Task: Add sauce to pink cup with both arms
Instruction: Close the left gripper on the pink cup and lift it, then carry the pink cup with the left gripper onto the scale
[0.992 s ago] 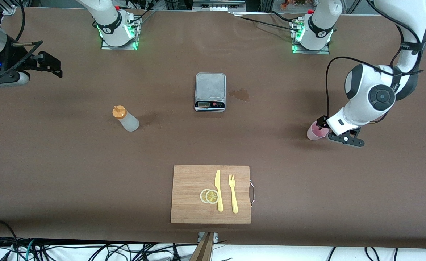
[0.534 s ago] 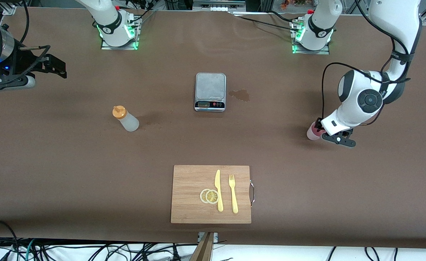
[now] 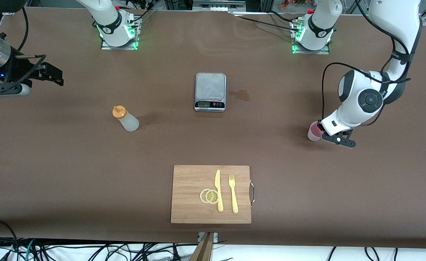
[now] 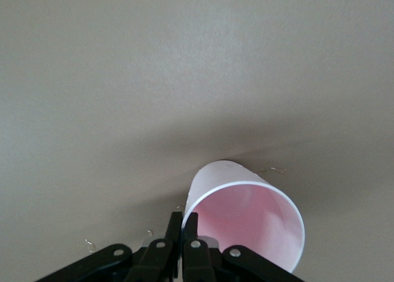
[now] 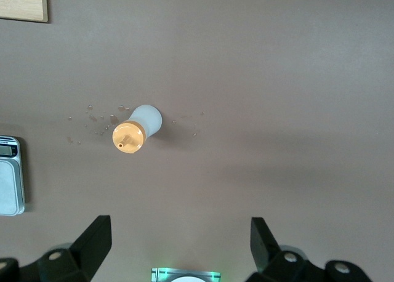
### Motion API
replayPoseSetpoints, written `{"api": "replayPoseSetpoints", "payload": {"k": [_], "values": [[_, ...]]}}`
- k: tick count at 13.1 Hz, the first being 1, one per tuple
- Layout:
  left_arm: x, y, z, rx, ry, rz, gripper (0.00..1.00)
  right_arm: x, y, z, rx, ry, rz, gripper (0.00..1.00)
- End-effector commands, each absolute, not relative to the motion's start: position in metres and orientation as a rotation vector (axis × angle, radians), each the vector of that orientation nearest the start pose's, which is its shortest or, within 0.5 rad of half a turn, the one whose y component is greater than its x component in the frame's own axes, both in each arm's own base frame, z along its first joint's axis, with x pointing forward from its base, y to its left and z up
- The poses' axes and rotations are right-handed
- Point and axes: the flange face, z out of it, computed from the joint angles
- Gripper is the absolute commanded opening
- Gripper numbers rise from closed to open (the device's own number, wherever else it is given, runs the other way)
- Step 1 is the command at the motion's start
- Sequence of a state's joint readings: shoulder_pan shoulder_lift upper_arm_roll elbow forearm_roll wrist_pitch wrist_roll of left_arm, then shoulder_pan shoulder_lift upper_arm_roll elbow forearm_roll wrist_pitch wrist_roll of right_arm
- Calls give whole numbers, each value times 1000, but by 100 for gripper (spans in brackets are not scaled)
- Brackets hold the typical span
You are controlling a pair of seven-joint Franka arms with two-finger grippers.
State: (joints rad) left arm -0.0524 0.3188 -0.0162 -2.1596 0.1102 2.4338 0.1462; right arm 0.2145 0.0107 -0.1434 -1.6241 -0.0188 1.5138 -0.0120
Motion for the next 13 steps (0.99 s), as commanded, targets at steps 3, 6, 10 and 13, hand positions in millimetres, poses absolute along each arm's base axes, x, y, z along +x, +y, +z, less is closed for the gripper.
{"api": "replayPoseSetpoints", "payload": {"k": [3,6,10,13], "values": [[573,-82,310,-3027,519,153,0,526,30,598,-3092,-115,306,100],[557,-165,343,-3104,325,210,0,521,2,605,-3042,-25,307,100],[500,-304,356,-3232,67,322,0,529,-6,610,-3057,38,215,100],[443,-400,357,-3252,-121,332,0,534,-5,612,-3052,51,167,100]]}}
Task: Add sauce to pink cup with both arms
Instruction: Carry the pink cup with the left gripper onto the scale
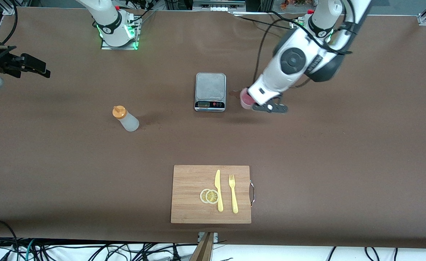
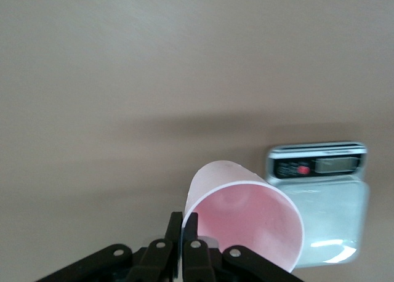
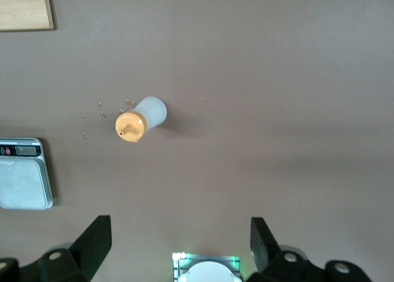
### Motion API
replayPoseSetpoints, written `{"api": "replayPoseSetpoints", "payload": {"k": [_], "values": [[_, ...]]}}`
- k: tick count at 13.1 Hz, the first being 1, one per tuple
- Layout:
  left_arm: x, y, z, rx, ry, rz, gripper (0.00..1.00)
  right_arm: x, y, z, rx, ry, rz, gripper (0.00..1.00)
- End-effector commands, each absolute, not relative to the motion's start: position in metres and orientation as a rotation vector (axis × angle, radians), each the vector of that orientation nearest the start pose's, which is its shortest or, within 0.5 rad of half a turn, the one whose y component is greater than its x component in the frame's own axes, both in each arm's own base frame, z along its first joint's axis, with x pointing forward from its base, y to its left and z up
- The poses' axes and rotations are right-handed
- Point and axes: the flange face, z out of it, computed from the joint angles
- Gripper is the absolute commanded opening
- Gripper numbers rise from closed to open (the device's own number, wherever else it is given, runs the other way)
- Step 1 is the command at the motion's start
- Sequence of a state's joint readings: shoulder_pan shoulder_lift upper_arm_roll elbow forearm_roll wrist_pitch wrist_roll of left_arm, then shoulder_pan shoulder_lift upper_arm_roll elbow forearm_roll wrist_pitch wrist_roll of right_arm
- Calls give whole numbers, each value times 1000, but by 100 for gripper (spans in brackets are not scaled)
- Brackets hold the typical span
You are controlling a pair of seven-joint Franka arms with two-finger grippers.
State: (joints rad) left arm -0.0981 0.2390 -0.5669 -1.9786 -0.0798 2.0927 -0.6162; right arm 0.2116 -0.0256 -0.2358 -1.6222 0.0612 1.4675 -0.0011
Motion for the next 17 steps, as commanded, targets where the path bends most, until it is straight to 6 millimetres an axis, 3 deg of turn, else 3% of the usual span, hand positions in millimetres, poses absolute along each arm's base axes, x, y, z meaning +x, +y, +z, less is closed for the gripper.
{"api": "replayPoseSetpoints", "payload": {"k": [1,3,7,13,16,17], "values": [[418,-431,348,-3243,-147,341,0,536,2,614,-3056,34,141,100],[386,-473,324,-3254,-245,338,0,545,6,601,-3068,28,140,100],[362,-492,276,-3184,-119,338,0,546,14,595,-3081,-9,155,100],[374,-495,288,-3227,-141,294,0,543,36,595,-3085,-47,155,100],[373,-494,285,-3222,-140,300,2,536,33,592,-3080,-40,173,100],[371,-496,285,-3221,-142,305,57,535,32,593,-3080,-40,166,100]]}}
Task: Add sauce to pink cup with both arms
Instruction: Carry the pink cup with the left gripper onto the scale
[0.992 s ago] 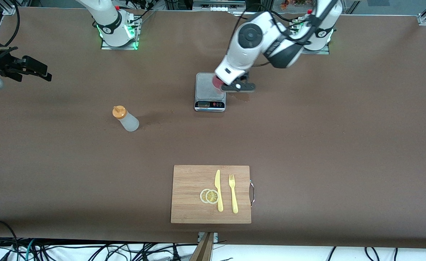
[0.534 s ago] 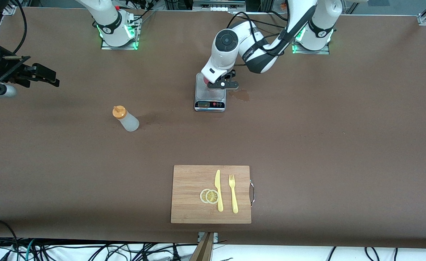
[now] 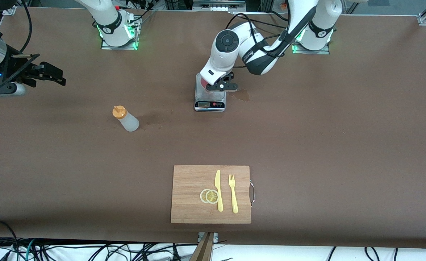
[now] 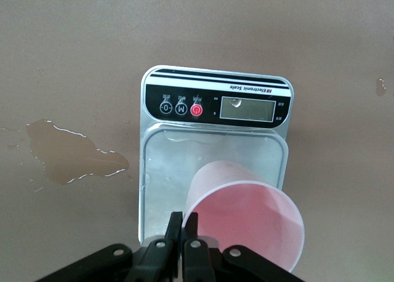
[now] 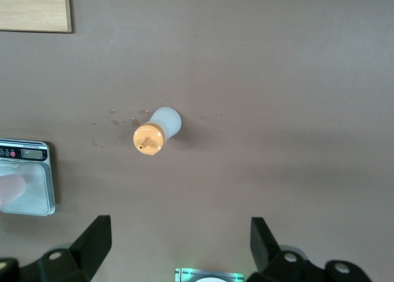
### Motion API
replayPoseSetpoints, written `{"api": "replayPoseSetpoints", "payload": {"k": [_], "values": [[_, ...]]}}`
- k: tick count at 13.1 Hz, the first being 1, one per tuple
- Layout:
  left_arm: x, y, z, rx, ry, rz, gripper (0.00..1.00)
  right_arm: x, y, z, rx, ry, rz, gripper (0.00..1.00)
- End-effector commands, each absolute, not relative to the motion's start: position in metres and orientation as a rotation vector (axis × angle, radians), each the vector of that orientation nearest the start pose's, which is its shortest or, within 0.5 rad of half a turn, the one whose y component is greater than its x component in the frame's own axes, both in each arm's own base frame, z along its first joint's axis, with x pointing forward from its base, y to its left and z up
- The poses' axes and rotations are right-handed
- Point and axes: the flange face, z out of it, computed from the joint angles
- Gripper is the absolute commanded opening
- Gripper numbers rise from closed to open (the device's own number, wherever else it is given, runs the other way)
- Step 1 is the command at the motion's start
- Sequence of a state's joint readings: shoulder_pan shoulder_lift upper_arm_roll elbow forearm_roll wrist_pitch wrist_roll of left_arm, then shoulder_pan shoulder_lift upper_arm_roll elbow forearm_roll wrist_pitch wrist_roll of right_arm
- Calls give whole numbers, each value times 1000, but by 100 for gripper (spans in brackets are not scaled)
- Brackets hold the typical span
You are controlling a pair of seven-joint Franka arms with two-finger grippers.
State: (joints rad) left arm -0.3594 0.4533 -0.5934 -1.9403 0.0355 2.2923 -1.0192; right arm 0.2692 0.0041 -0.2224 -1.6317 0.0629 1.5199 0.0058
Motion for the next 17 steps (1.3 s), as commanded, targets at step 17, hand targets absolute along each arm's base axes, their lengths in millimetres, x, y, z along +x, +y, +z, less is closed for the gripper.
{"api": "replayPoseSetpoints", "payload": {"k": [17], "values": [[488,-346,484,-3076,-81,283,100,550,64,574,-3052,-364,140,100]]}}
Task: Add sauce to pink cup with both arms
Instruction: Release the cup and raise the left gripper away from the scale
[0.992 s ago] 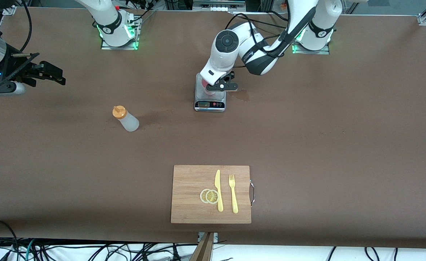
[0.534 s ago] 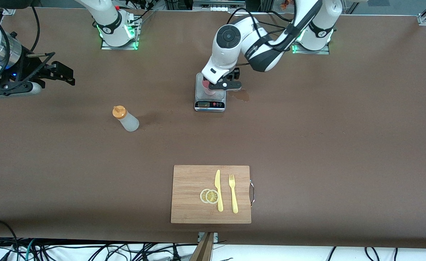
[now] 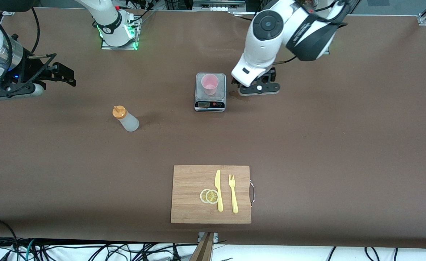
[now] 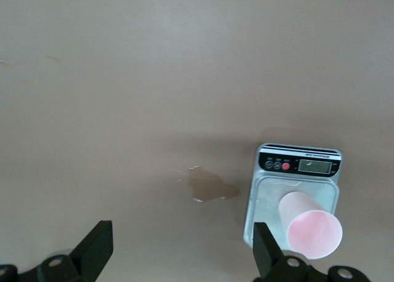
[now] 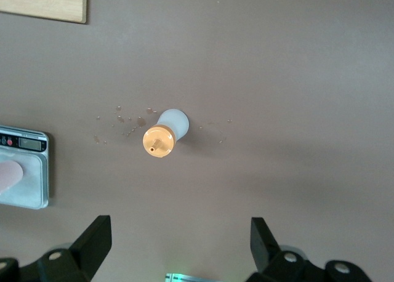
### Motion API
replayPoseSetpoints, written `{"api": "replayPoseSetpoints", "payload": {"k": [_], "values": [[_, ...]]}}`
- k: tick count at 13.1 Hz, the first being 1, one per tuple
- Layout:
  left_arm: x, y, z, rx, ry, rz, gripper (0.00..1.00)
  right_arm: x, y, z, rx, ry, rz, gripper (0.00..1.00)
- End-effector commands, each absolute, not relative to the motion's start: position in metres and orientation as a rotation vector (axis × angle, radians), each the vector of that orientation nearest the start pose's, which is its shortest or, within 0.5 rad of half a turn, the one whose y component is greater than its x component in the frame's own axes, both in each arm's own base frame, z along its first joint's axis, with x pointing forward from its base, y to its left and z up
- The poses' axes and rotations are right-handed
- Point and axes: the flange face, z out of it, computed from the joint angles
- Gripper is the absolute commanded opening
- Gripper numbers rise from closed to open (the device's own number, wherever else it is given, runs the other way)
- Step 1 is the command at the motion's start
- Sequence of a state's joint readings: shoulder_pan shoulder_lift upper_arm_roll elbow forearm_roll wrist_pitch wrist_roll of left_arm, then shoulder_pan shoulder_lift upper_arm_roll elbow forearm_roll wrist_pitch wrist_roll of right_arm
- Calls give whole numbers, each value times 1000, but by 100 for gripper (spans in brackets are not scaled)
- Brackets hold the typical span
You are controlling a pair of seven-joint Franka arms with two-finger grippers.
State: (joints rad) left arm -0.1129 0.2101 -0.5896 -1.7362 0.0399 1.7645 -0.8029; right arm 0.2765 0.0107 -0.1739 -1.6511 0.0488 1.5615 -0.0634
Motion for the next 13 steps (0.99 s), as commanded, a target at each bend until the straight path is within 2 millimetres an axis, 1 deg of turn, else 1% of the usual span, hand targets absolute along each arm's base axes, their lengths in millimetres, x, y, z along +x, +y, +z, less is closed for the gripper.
{"api": "replayPoseSetpoints", "payload": {"k": [1,2,3,4,5,6,7,8,9,10,11,12,13], "values": [[504,-321,499,-3078,-51,319,100,549,64,572,-3025,-452,144,100],[512,-299,508,-3069,20,362,100,549,62,570,-2979,-565,143,100],[525,-275,521,-3080,66,365,100,550,54,566,-2937,-667,134,100],[531,-255,538,-3088,76,352,100,552,49,562,-2894,-729,130,100],[529,-239,552,-3077,64,322,100,554,44,558,-2845,-791,120,100],[531,-211,565,-3074,11,290,100,554,34,552,-2804,-848,120,100],[523,-196,575,-3069,51,265,100,553,22,545,-2762,-891,110,100],[528,-166,582,-3074,76,251,100,552,14,538,-2708,-968,93,100],[536,-139,584,-3080,81,245,100,552,4,531,-2639,-1055,59,100],[543,-117,583,-3084,34,238,100,553,-3,526,-2582,-1144,24,100],[549,-101,580,-3082,-6,206,100,553,-12,521,-2551,-1209,-1,100],[551,-90,575,-3082,-34,201,100,552,-17,514,-2511,-1256,-21,100],[547,-79,576,-3087,-51,209,100,550,-23,506,-2429,-1289,-71,100]]}}
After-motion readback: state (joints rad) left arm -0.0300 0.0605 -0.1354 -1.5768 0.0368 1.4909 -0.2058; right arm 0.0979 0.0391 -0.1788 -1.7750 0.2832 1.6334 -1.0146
